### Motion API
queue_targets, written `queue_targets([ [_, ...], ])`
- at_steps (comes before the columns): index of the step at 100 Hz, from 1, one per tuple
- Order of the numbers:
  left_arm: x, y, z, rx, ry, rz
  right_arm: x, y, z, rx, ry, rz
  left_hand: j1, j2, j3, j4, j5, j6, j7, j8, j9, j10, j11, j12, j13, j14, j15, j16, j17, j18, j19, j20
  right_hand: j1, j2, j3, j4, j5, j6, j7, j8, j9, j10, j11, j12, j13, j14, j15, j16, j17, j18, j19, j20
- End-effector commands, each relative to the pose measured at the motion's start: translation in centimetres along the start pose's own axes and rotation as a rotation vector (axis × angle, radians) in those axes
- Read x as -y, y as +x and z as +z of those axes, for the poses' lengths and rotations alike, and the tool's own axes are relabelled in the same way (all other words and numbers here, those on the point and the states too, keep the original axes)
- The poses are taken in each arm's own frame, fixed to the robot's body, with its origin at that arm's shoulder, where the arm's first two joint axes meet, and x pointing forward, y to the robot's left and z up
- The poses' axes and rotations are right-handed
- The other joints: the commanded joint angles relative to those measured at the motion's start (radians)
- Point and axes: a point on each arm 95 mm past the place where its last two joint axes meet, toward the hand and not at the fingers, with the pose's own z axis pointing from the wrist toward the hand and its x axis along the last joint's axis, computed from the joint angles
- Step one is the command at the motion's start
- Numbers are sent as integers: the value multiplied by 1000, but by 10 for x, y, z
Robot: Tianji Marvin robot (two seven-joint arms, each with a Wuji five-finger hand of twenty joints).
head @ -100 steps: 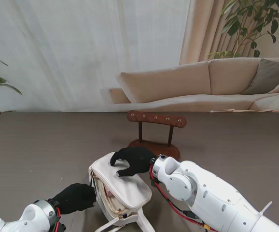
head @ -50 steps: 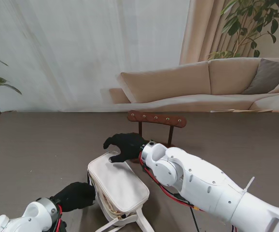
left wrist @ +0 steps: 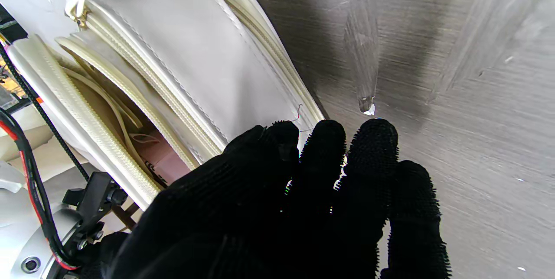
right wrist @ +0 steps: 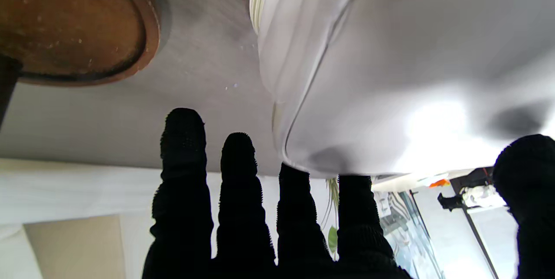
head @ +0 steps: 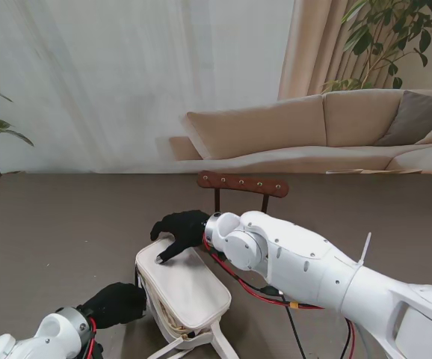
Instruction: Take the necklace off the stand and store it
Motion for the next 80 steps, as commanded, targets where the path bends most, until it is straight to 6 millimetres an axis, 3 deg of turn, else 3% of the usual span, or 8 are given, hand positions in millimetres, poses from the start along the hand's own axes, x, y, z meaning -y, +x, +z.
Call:
queue_targets([
  [1, -5, 0, -1, 1, -22, -8, 3, 5, 4, -20, 31, -15, 41, 8, 19, -2, 70, -72, 108, 31, -17, -2, -8, -10, -30, 78, -37, -12, -1, -65, 35, 2, -32, -9, -41, 13, 17, 16, 21, 10, -38, 21, 27, 4, -23, -13, 1, -6, -354, -21, -30, 15],
  [12, -5, 0, -1, 0, -16, -8, 7, 5, 7, -32, 42, -42, 41, 8, 18, -2, 69, -72, 107, 31, -19, -1, -7, -12, -30, 78, -37, -13, -1, -65, 34, 1, 42, -76, -26, 21, 148, 8, 141, 97, 51, 2, 105, 52, 52, -36, 76, 27, -316, -26, -13, 41],
  [22, -2, 0, 1, -3, -10, -4, 10, 3, 8, -27, 9, -66, 41, 9, 17, -2, 70, -73, 108, 31, -19, -2, -6, -13, -30, 79, -36, -14, -3, -65, 33, 1, 172, -156, -7, 33, 329, -25, 292, 201, 298, -54, 221, 155, 229, -70, 275, 126, -225, -44, 112, 83],
  [26, -1, 0, 2, -5, -8, -1, 10, 2, 8, -23, -9, -70, 41, 8, 17, -2, 70, -73, 107, 31, -18, -4, -4, -12, -29, 76, -36, -14, -2, -65, 34, 2, 199, -215, 117, 16, 420, -52, 335, 240, 421, -68, 238, 207, 316, -88, 363, 168, -179, -54, 185, 84],
  [28, 0, 0, 2, -6, -6, 0, 11, 1, 8, -22, -16, -70, 40, 8, 17, -2, 70, -75, 107, 31, -18, -4, -4, -12, -29, 75, -36, -14, -2, -65, 34, 2, 182, -271, 238, -22, 459, -65, 351, 243, 468, -72, 247, 230, 351, -95, 394, 183, -159, -59, 212, 80],
  [33, 3, 0, 4, -8, -2, 3, 12, -1, 8, -15, -27, -73, 41, 9, 17, -2, 70, -76, 107, 31, -18, -3, -4, -13, -29, 76, -36, -14, -2, -65, 34, 2, 178, -425, 482, -223, 533, -118, 454, 135, 588, -83, 269, 280, 446, -119, 484, 228, -102, -70, 294, 79],
  [38, 6, 1, 6, -11, 3, 3, 12, -4, 8, -6, -32, -78, 40, 9, 16, -2, 70, -75, 107, 30, -18, -5, -3, -13, -29, 76, -35, -14, -2, -65, 34, 2, 209, -457, 520, -271, 578, -163, 527, 100, 664, -91, 288, 310, 509, -135, 539, 252, -56, -78, 346, 83],
  [80, 28, 2, 30, -24, 15, 25, 10, -31, 6, 151, -1, -92, 39, 6, 19, -4, 72, -75, 107, 29, -16, -5, 0, -13, -27, 76, -34, -14, 1, -66, 37, 5, 237, -380, 598, -212, 734, -134, 589, 171, 877, -67, 360, 429, 766, -139, 777, 324, 185, -88, 559, 137],
])
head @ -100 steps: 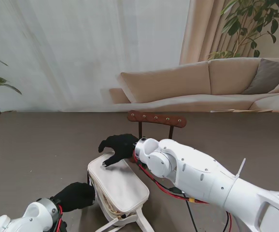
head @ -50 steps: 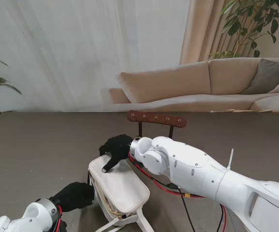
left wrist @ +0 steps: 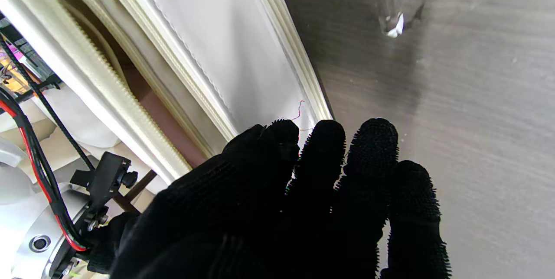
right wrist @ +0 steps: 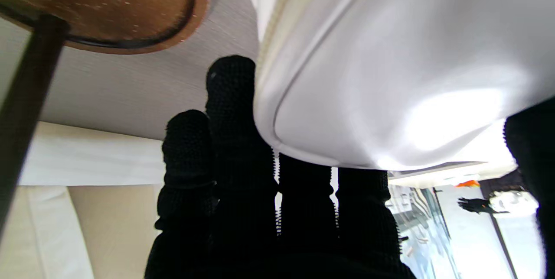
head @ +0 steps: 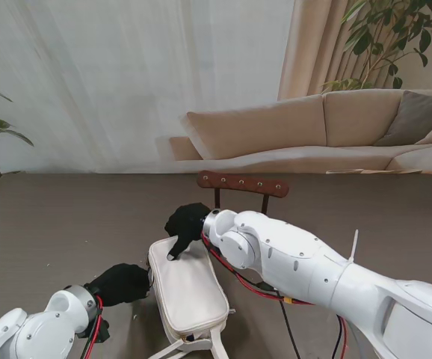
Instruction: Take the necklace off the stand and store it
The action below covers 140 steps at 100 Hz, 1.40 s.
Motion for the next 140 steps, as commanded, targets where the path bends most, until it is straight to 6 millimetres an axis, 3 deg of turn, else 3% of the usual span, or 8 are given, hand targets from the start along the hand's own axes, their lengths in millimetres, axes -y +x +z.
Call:
queue_targets([
  [1, 1, 0, 1, -3, -11, -8, 13, -19, -4, 57, 64, -21, 41, 8, 21, -3, 61, -74, 107, 29, -15, -3, 0, -11, -27, 76, -34, -5, 2, -65, 37, 5, 198, 16, 245, 139, 105, -62, 156, 76, 94, 7, 115, 52, 98, -85, 127, 48, 97, -24, 53, 42],
  [40, 2, 1, -6, -11, 5, -11, 16, -49, -11, 209, 94, 7, 42, 10, 21, -3, 59, -74, 107, 27, -18, -2, -1, -13, -31, 77, -35, -6, 0, -66, 36, 5, 201, -20, 277, 154, 130, -55, 145, 124, 113, 7, 114, 81, 100, -85, 167, 66, 118, -28, 60, 43],
  [89, -7, 13, 49, -35, -32, -48, 12, -37, -37, 254, 15, 73, 36, 0, 36, -9, 70, -66, 99, 22, -4, 9, -17, -61, -25, 84, -33, -5, 17, -46, 31, 1, 197, -38, 291, 164, 140, -54, 132, 140, 113, 10, 110, 96, 98, -75, 172, 65, 114, -20, 63, 42],
  [121, 2, 13, 46, -42, 10, -6, 15, -28, -47, 339, -15, 37, 30, 1, 39, -13, 67, -74, 101, 22, -4, -4, -1, -54, -24, 75, -31, -4, 16, -53, 41, 1, 194, -139, 358, 161, 195, -62, 137, 129, 162, 12, 106, 101, 98, -77, 231, 89, 140, -16, 64, 29],
  [127, 3, 12, 43, -39, 19, -6, 15, -26, -49, 340, -26, 38, 30, 1, 39, -13, 68, -73, 101, 22, -4, -3, 1, -52, -23, 77, -30, -4, 15, -53, 41, 1, 188, -113, 335, 152, 179, -63, 122, 118, 152, 16, 87, 94, 97, -67, 205, 76, 128, -6, 54, 22],
  [132, 3, 10, 41, -35, 23, -4, 15, -25, -51, 332, -37, 41, 30, 2, 39, -13, 68, -73, 101, 22, -4, -4, 1, -51, -22, 76, -30, -4, 15, -52, 42, 1, 137, -31, 263, 165, 123, -44, 73, 91, 109, 32, 60, 81, 95, -54, 150, 52, 96, 11, 35, 19],
  [137, 2, 8, 39, -33, 25, -6, 15, -24, -54, 321, -41, 42, 31, 1, 40, -12, 67, -72, 101, 21, -2, -2, 3, -49, -22, 77, -30, -4, 15, -52, 42, 1, 63, 81, 158, 217, 29, 17, -78, 66, 24, 46, 12, 54, 56, -45, 53, 27, 51, 26, 1, 16],
  [140, 2, 7, 38, -32, 26, -9, 14, -24, -56, 314, -45, 42, 31, 2, 40, -12, 67, -72, 101, 21, -3, -2, 3, -49, -22, 78, -30, -4, 14, -52, 42, 1, 26, 159, 101, 302, 12, 51, -167, 93, -10, 53, -4, 31, 28, -37, -5, 26, 27, 36, -21, 16],
])
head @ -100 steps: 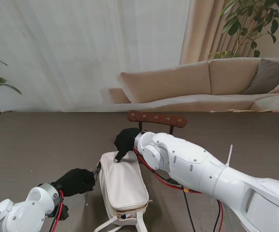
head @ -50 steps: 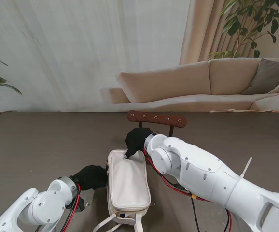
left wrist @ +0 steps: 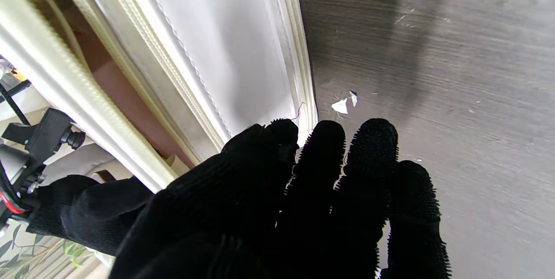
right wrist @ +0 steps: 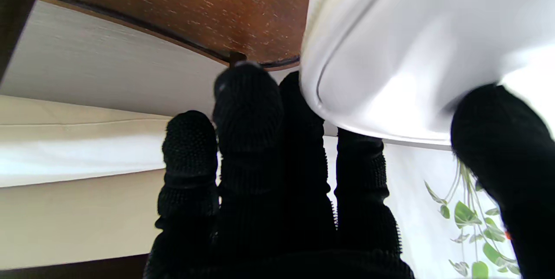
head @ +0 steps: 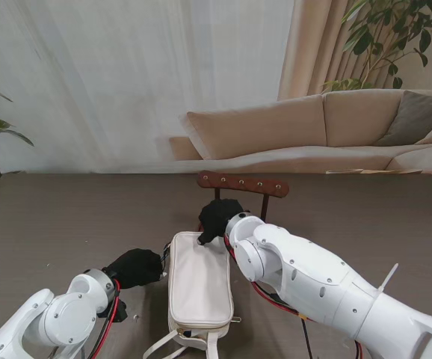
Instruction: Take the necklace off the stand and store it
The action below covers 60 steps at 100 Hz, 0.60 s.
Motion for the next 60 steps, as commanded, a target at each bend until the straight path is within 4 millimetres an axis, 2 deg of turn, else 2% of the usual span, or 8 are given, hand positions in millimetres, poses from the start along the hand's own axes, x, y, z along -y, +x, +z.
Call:
queue_targets([
  [1, -5, 0, -3, -2, -18, -7, 7, 1, -7, -24, 19, -9, 38, 3, 39, -12, 61, -65, 102, 22, 3, -2, 13, 5, -22, 77, -30, -3, 14, -52, 42, 1, -36, 125, -52, 174, -37, 26, -106, 58, -61, 5, -34, -43, -30, 25, -82, -11, 10, 41, -32, -3],
  [4, -5, -1, -4, -2, -18, -10, 7, 1, -9, -29, 11, -5, 38, 4, 39, -12, 61, -65, 102, 22, 4, -2, 13, 6, -22, 78, -30, -3, 15, -52, 43, 1, -51, 150, -83, 191, -77, 48, -165, 79, -95, 13, -57, -64, -56, 37, -125, -19, -7, 49, -46, -4],
  [9, -6, -3, -5, -1, -19, -12, 6, 1, -13, -35, -10, 3, 38, 4, 38, -12, 60, -65, 103, 22, 4, -3, 14, 7, -21, 77, -29, -3, 14, -53, 44, 1, -59, 164, -117, 194, -135, 66, -214, 54, -135, 20, -93, -99, -90, 46, -191, -41, -28, 57, -66, -8],
  [27, -7, -8, -9, 3, -32, -20, 0, 2, -29, -38, -101, 10, 40, 9, 33, -11, 57, -65, 102, 22, 1, -4, 16, 12, -23, 78, -30, -3, 8, -58, 44, 1, -74, 203, -203, 203, -273, 100, -263, -32, -251, 42, -158, -191, -167, 78, -309, -77, -80, 71, -114, -15],
  [43, -7, -10, -11, 4, -29, -24, -1, 3, -43, -80, -193, 33, 43, 10, 28, -10, 55, -65, 102, 23, 1, -3, 23, 22, -19, 77, -28, -3, 5, -61, 47, 3, -57, 184, -192, 204, -249, 66, -221, -39, -295, 50, -147, -209, -223, 80, -339, -88, -112, 71, -131, -15],
  [60, -8, -10, -11, -3, -19, -41, 6, -1, -57, -257, -246, 50, 47, 11, 24, -8, 55, -61, 103, 23, 3, -4, 33, 40, -14, 78, -24, 0, 5, -61, 52, 5, -51, 155, -130, 183, -209, -2, -197, -34, -279, 0, -158, -235, -265, 58, -414, -126, -155, 69, -200, -45],
])
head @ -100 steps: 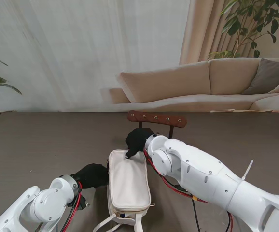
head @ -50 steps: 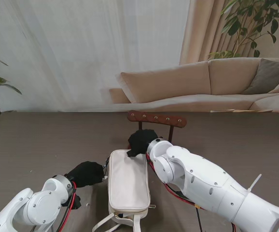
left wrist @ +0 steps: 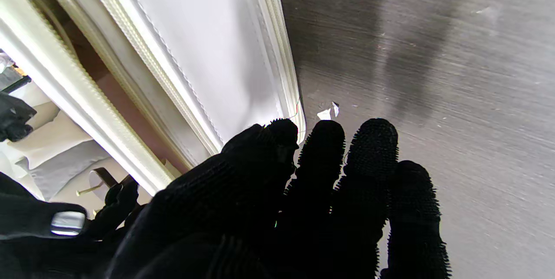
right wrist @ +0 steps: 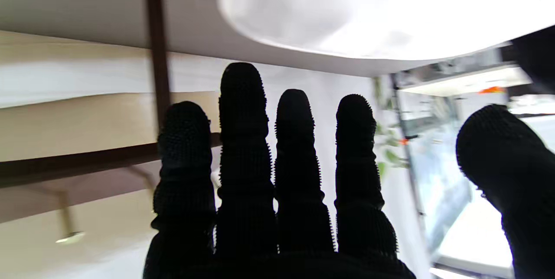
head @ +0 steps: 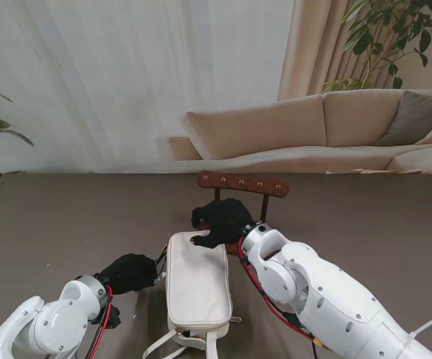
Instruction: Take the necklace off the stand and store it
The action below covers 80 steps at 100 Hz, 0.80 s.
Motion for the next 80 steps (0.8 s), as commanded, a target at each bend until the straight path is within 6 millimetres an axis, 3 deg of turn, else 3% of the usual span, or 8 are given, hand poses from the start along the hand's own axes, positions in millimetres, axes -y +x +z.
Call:
queue_targets([
  [1, -4, 1, 0, -7, -17, -15, 10, 0, -8, -16, 28, 1, 48, 11, 23, -8, 56, -58, 104, 24, 3, -3, 22, 27, -13, 77, -23, 0, 5, -61, 52, 6, -20, -25, 51, 8, 17, -35, 19, -21, -16, -28, -4, -19, -30, -10, -39, -22, -166, 20, -37, -45],
  [11, -5, 2, 2, -16, -16, -28, 16, -3, -17, -88, 28, 25, 50, 11, 23, -7, 56, -58, 106, 24, 8, -3, 33, 46, -4, 78, -18, 3, 4, -66, 57, 8, -25, -31, 57, 0, 8, -55, 8, -23, -17, -49, -33, -38, -46, -20, -88, -46, -182, 18, -61, -58],
  [30, -7, 2, 6, -22, -12, -51, 26, -13, -26, -127, 40, 56, 49, 21, 8, -6, 48, -66, 81, 3, -2, -1, 34, 64, -7, 83, -20, 4, -8, -67, 60, 12, -19, -44, 77, -2, 3, -62, 10, -23, -19, -50, -39, -44, -50, -17, -104, -53, -195, 18, -81, -68],
  [48, -7, 3, 9, -23, -2, -57, 32, -23, -34, -155, 76, 86, 39, 42, -43, 3, 37, -130, 23, -49, -29, -5, 32, 60, -18, 78, -27, 0, -19, -70, 54, 13, -19, -46, 84, -8, -65, -86, -21, -37, -90, -49, -61, -56, -113, -4, -134, -63, -246, 18, -109, -76],
  [53, -7, 2, 9, -24, -2, -56, 33, -25, -37, -168, 82, 88, 16, 39, -73, 19, 24, -152, -4, -57, -42, -11, 33, 41, -22, 73, -30, -2, -19, -71, 53, 16, -20, -47, 80, -9, -99, -99, -38, -45, -123, -55, -70, -63, -142, 0, -147, -69, -269, 18, -127, -81],
  [58, -7, 2, 9, -27, -3, -47, 34, -28, -39, -180, 84, 92, -16, 25, -83, 31, 15, -169, -11, -49, -51, -21, 45, 19, -22, 59, -28, -3, -18, -75, 53, 17, -22, -48, 76, -9, -130, -112, -53, -53, -161, -59, -81, -71, -176, 6, -164, -77, -291, 18, -144, -85],
  [66, -7, 2, 11, -32, -4, -9, 36, -31, -43, -205, 89, 93, -55, -5, -78, 37, -10, -200, 13, -16, -63, -49, 79, 64, -12, 29, -16, 0, -2, -85, 61, 23, -28, -41, 55, -11, -174, -130, -69, -70, -231, -68, -92, -97, -231, 6, -199, -103, -327, 16, -186, -95],
  [80, -8, 2, 16, -47, -8, 51, 38, -35, -49, -244, 86, 71, -125, -83, 21, 20, -45, -225, 170, 31, -44, -99, 121, 207, -35, -60, 121, 86, 35, -99, 77, 25, -39, -24, 16, -13, -212, -149, -69, -83, -318, -87, -91, -136, -304, 2, -240, -143, -361, 8, -226, -101],
])
